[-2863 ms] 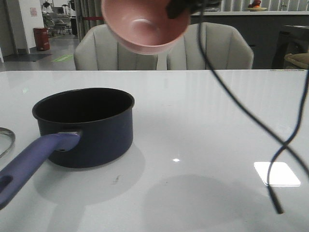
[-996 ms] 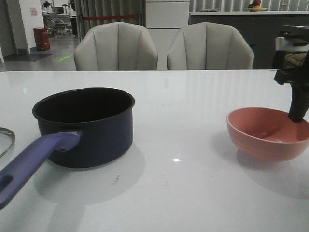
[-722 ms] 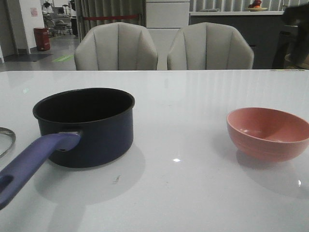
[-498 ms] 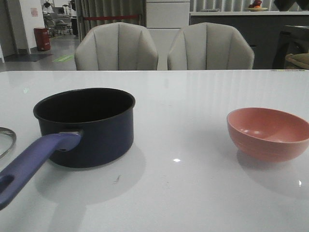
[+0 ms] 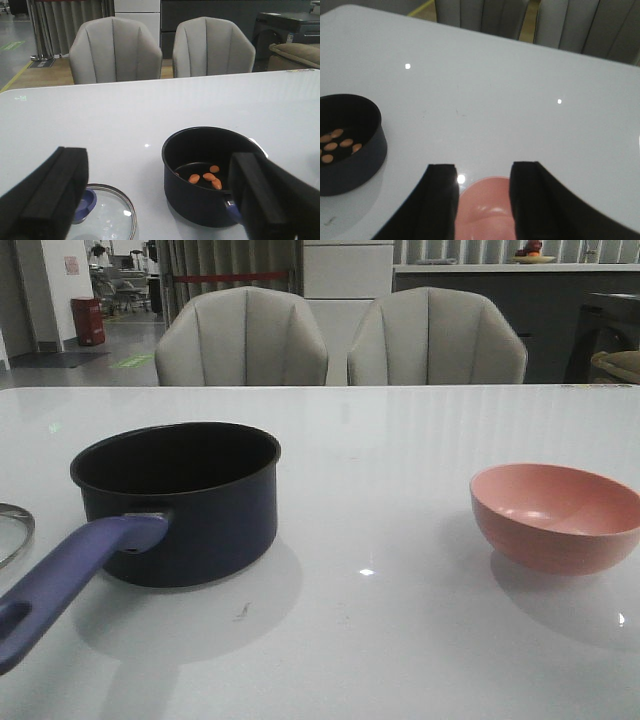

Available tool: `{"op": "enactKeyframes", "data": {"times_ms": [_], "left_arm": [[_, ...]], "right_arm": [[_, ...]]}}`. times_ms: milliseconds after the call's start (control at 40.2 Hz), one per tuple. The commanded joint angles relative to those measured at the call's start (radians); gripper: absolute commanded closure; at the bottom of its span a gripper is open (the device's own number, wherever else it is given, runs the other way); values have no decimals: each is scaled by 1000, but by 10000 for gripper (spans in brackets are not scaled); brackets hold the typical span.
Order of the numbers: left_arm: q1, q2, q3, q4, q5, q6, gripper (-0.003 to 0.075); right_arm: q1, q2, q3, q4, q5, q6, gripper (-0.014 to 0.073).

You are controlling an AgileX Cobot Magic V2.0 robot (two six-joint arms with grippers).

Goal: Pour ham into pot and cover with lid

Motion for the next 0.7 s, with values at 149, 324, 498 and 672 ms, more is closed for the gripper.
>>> {"op": "enactKeyframes", "data": {"times_ms": [149,324,498,672], "left_arm": [[-8,9,-25,-5,-66,-4,116],[-8,9,-25,-5,-64,-4,116],[-8,9,-25,-25,-52,-4,116],[-8,9,-25,-30,-50,-4,116]], "right_arm": [[20,-392,279,9,-299,-7,214],[20,-531,428,11,-204,-7,214],[20,-544,458,19,-211,-7,234],[20,-544,458,19,-199,-7,466]]}}
